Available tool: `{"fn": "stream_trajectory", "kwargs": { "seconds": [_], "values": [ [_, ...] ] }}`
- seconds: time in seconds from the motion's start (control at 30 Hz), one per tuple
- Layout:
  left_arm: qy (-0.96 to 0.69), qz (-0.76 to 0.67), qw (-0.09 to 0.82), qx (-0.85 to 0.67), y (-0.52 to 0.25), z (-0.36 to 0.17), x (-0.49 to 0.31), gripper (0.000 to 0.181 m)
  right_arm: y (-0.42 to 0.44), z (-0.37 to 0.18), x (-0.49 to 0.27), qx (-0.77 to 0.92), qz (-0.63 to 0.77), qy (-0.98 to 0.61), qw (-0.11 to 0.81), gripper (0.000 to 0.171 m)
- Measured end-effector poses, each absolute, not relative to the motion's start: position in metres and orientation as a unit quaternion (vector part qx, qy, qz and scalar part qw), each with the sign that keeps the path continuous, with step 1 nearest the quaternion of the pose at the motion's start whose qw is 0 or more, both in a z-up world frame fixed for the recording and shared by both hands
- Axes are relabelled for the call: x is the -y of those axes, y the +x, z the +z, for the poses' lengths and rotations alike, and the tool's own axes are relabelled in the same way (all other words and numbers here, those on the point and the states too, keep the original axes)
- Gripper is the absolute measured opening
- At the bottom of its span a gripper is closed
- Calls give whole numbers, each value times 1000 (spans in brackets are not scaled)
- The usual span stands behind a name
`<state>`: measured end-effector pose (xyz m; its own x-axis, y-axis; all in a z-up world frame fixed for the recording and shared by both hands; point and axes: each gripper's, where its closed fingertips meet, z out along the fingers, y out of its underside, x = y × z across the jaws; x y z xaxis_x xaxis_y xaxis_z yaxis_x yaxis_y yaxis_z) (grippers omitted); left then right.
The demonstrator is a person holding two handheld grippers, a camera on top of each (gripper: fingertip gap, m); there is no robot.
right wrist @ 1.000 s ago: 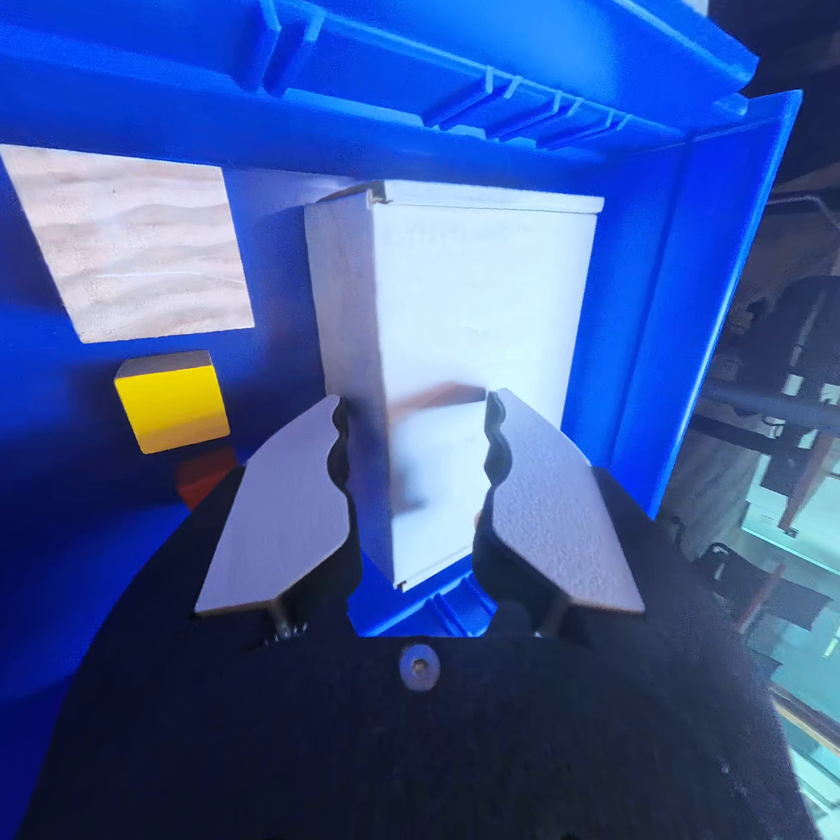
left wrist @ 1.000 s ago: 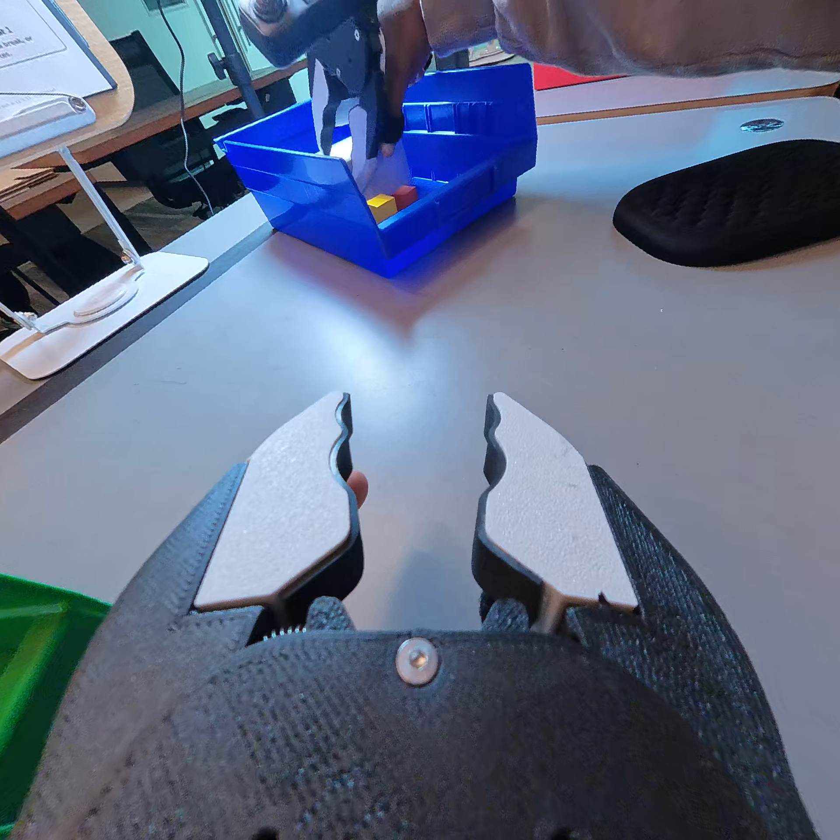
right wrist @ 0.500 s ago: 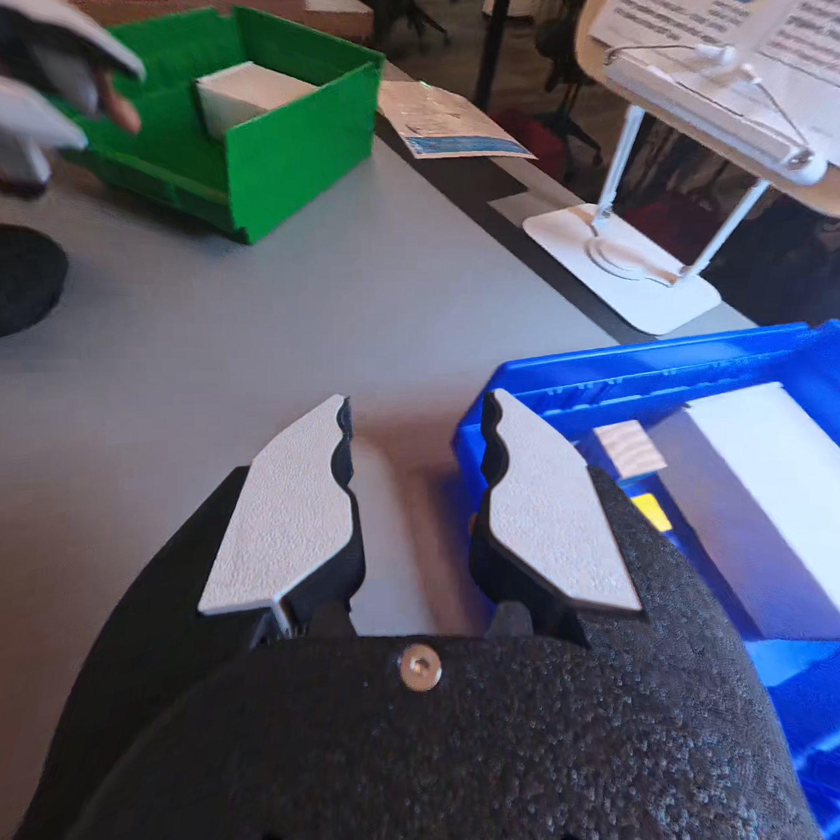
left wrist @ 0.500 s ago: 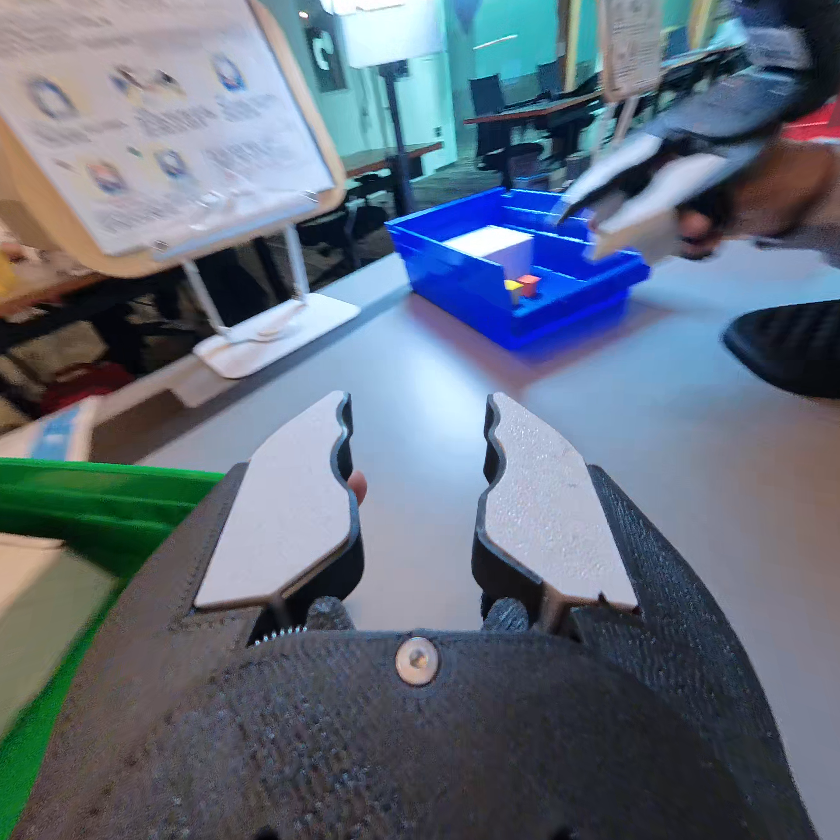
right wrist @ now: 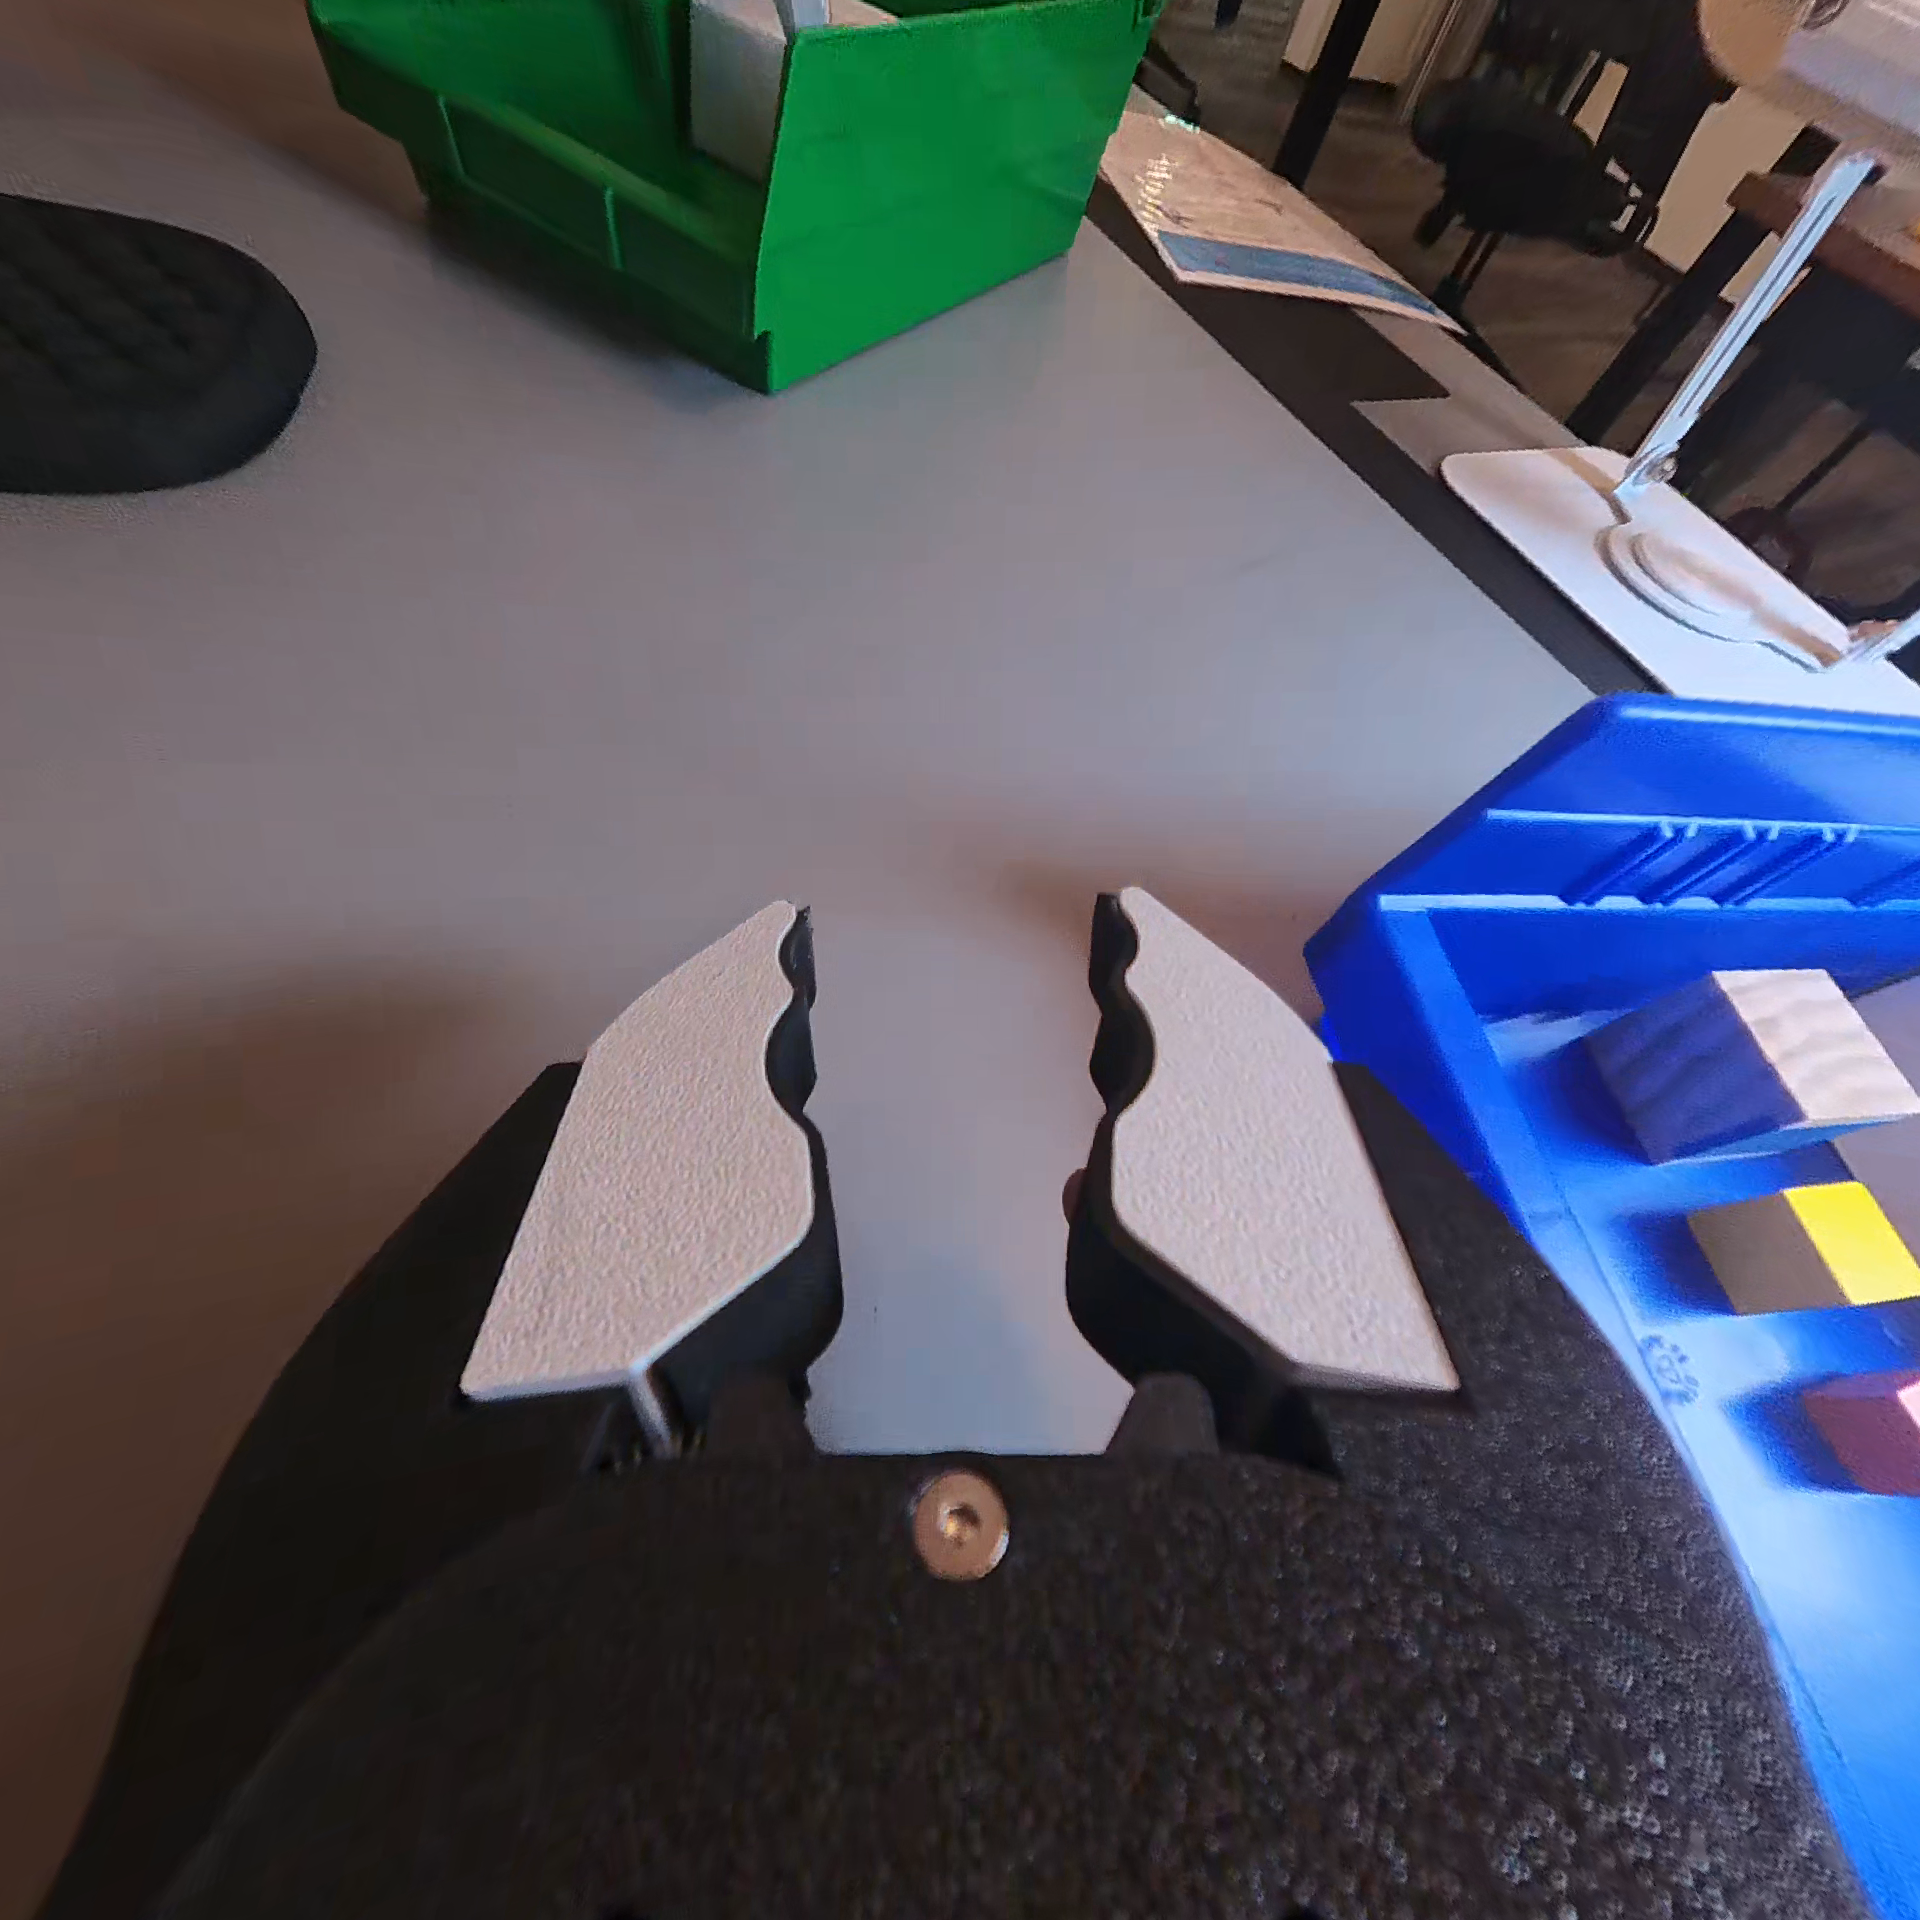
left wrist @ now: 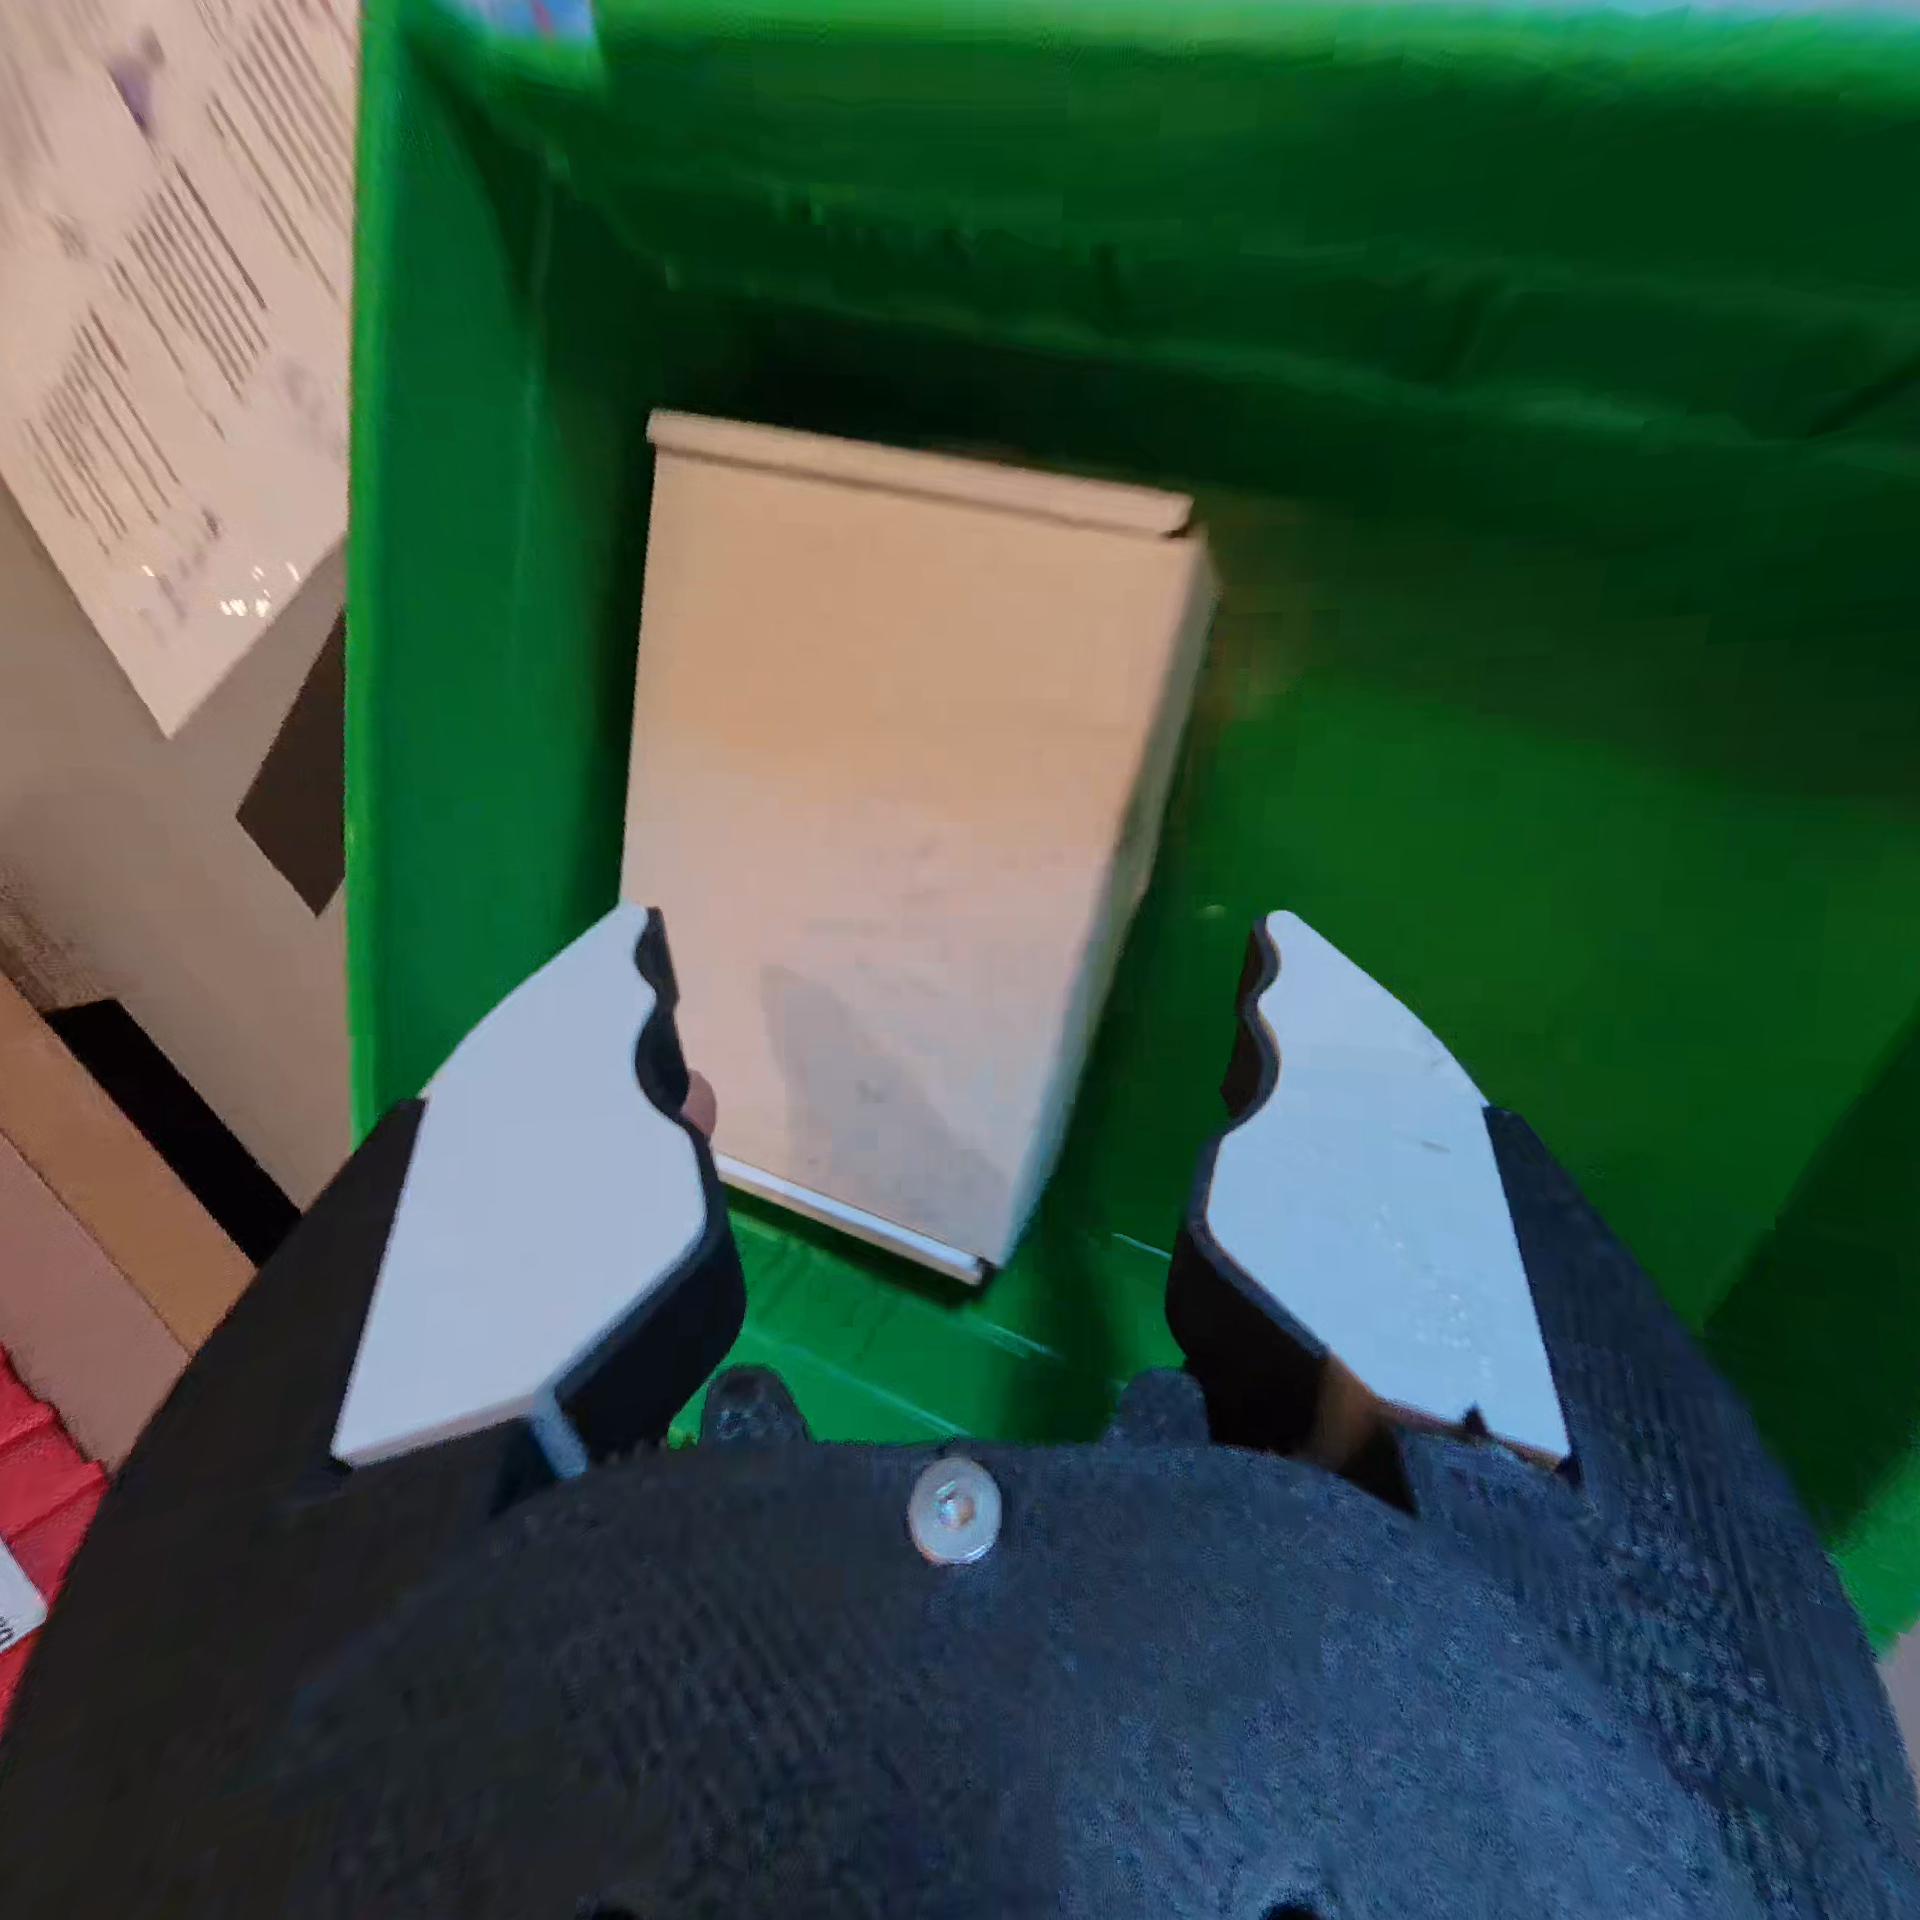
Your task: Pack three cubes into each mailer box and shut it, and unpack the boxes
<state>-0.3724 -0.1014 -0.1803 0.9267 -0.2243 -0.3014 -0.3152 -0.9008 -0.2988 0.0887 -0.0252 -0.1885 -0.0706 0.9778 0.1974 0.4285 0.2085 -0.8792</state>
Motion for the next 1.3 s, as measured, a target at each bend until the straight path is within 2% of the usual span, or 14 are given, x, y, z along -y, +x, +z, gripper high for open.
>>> {"fn": "stream_trajectory", "kwargs": {
  "seconds": [0.23,0.4,0.5,0.7,0.93,1.13,1.3],
  "values": [
    [-980,113,54,-152,-405,-217,103,119,89,-198,20,648,343,-553,396,51],
    [-955,179,4,-236,-397,-219,111,111,90,-200,22,653,339,-549,396,50],
    [-949,161,-9,-272,-369,-215,125,106,90,-196,24,653,347,-545,396,50],
    [-953,115,15,-279,-350,-196,129,118,88,-194,28,651,360,-541,392,50],
    [-953,78,-16,-293,-355,-227,117,126,91,-190,24,639,361,-545,405,49],
    [-947,68,-4,-314,-339,-223,123,125,94,-180,20,629,362,-542,424,47],
    [-938,84,86,-325,-317,-177,126,117,93,-177,23,634,355,-531,435,47]
  ]
}}
